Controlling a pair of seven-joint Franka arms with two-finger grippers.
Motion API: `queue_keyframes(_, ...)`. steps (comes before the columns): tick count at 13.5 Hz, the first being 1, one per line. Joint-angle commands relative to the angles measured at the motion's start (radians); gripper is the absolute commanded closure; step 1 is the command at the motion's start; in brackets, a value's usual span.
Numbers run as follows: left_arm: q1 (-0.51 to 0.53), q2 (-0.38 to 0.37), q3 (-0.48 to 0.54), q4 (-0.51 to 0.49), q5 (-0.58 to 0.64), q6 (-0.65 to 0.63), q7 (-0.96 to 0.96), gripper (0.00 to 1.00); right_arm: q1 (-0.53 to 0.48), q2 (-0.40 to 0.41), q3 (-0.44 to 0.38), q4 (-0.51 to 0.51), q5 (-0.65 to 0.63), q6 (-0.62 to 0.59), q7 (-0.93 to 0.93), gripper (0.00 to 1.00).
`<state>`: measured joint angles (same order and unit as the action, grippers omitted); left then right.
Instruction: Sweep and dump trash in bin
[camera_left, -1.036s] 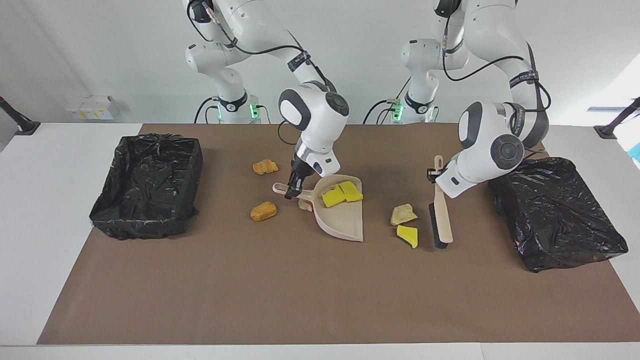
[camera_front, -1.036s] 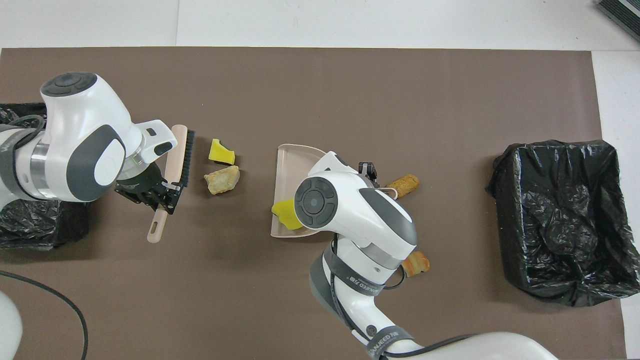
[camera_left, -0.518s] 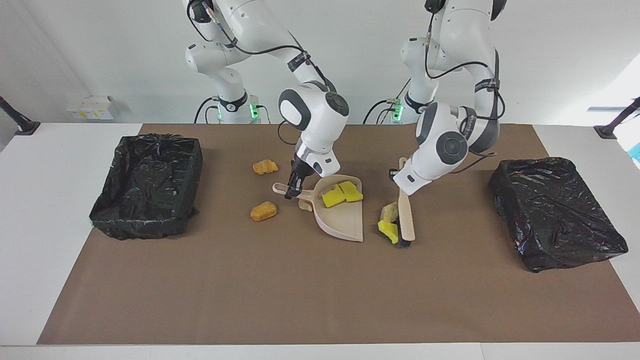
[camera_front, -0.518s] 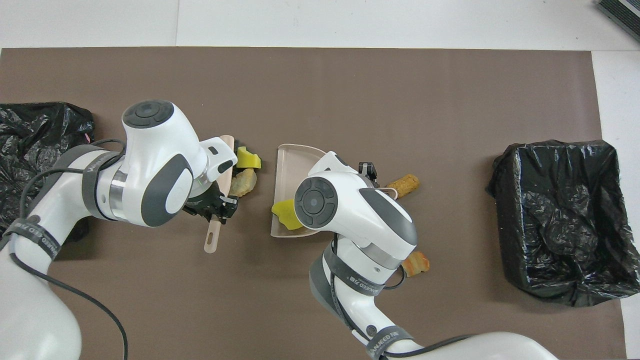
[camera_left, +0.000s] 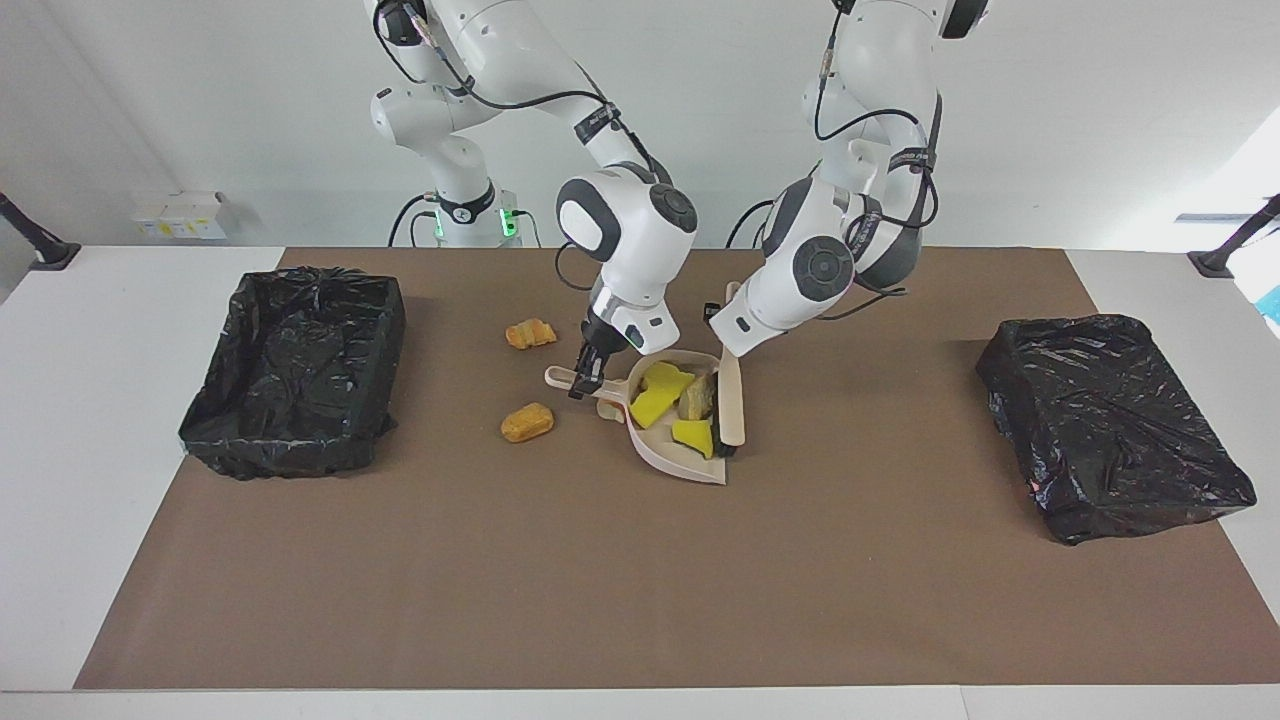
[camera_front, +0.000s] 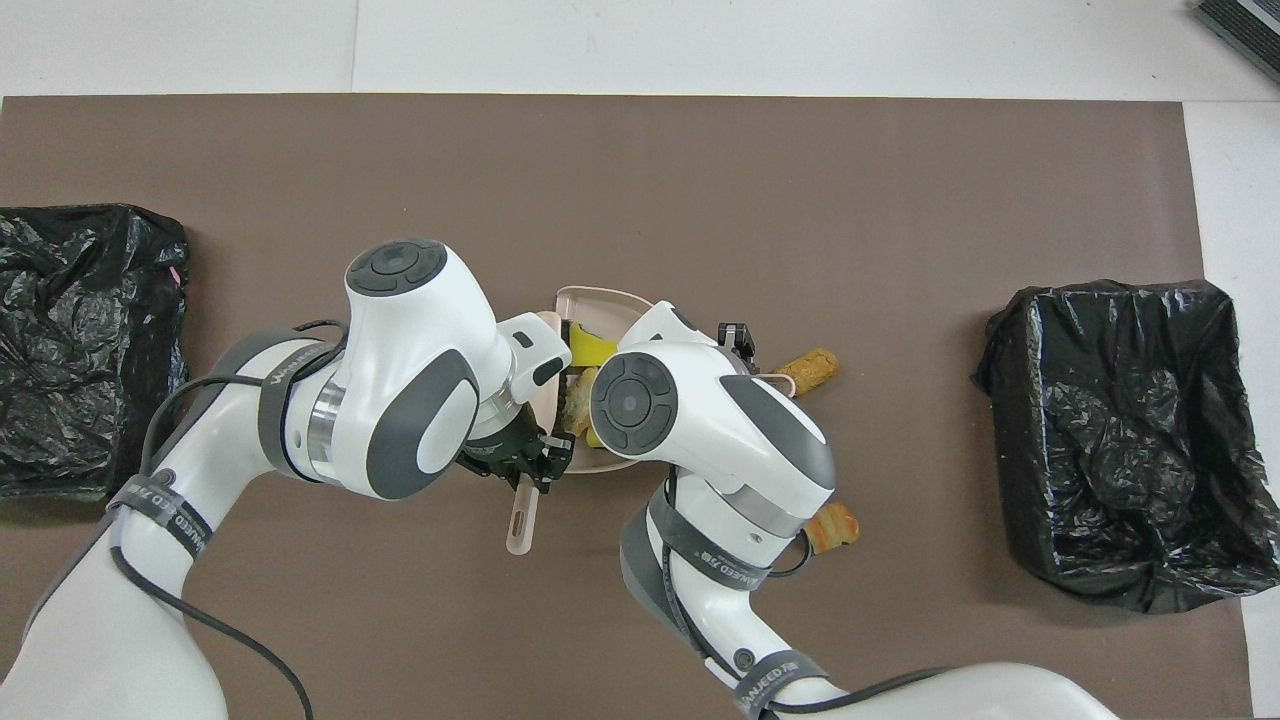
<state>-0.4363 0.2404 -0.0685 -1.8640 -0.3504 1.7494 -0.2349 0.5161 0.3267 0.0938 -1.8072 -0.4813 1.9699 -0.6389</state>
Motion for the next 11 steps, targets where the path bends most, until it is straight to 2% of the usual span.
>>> queue_keyframes(1, 0.046, -0.026, 0.012, -0.006, -0.05, -0.034, 0.026, 1.0, -0.024, 0.005, 0.009, -0.003, 0.004, 0.039, 0.045, 1.0)
queue_keyframes(3, 0.115, -0.039, 0.01, 0.003, -0.08, -0.095, 0.071, 1.0, -0.027, 0.008, 0.009, -0.004, 0.006, 0.069, 0.051, 1.0)
queue_keyframes(6, 0.186, -0.102, 0.009, 0.035, -0.113, -0.187, 0.085, 1.0, -0.051, 0.006, 0.009, -0.004, 0.012, 0.109, 0.048, 1.0)
queue_keyframes(7, 0.191, -0.146, 0.018, 0.045, -0.111, -0.214, 0.086, 1.0, -0.054, 0.005, 0.009, -0.004, 0.023, 0.11, 0.045, 1.0)
queue_keyframes(10, 0.211, -0.239, 0.025, 0.055, -0.076, -0.35, 0.001, 1.0, -0.061, -0.008, 0.009, 0.002, 0.046, 0.112, 0.032, 1.0)
queue_keyframes(11, 0.209, -0.253, 0.026, 0.055, -0.018, -0.393, -0.067, 1.0, -0.079, -0.02, 0.01, 0.003, 0.047, 0.112, 0.018, 1.0)
